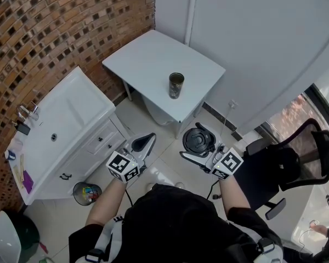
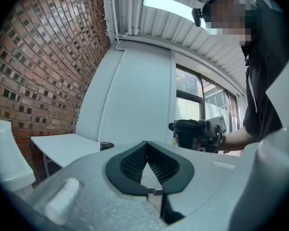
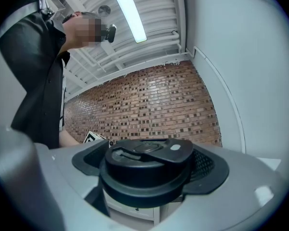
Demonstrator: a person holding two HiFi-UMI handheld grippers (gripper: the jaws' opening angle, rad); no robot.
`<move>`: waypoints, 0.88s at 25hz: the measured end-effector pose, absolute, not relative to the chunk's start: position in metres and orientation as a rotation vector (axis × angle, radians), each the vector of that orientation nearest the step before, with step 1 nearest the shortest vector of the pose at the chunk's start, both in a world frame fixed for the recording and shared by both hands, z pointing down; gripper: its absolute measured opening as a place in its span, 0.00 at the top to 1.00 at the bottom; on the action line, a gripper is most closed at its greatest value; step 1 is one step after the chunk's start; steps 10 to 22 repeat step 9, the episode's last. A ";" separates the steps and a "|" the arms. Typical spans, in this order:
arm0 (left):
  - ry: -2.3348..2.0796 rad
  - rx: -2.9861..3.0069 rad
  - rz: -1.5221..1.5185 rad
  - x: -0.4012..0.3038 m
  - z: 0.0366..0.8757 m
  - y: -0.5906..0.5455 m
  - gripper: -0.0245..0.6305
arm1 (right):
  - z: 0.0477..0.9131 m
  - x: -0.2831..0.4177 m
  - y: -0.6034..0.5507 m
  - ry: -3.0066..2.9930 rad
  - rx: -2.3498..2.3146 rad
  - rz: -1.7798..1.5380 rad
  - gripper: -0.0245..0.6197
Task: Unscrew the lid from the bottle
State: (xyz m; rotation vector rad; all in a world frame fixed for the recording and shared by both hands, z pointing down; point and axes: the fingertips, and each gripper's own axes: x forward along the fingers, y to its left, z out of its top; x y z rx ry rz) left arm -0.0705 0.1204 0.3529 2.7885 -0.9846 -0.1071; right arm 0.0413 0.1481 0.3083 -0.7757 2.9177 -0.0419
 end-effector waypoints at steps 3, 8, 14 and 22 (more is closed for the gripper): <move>-0.977 2.804 -0.109 -0.068 0.353 0.119 0.96 | 0.308 0.044 0.145 2.917 -0.778 -0.040 0.21; -0.971 2.813 -0.097 -0.067 0.354 0.120 0.96 | 0.309 0.042 0.143 2.922 -0.769 -0.037 0.21; -0.970 2.815 -0.094 -0.066 0.355 0.120 0.96 | 0.309 0.042 0.142 2.922 -0.767 -0.037 0.21; -0.970 2.815 -0.094 -0.066 0.355 0.120 0.96 | 0.309 0.042 0.142 2.922 -0.767 -0.037 0.21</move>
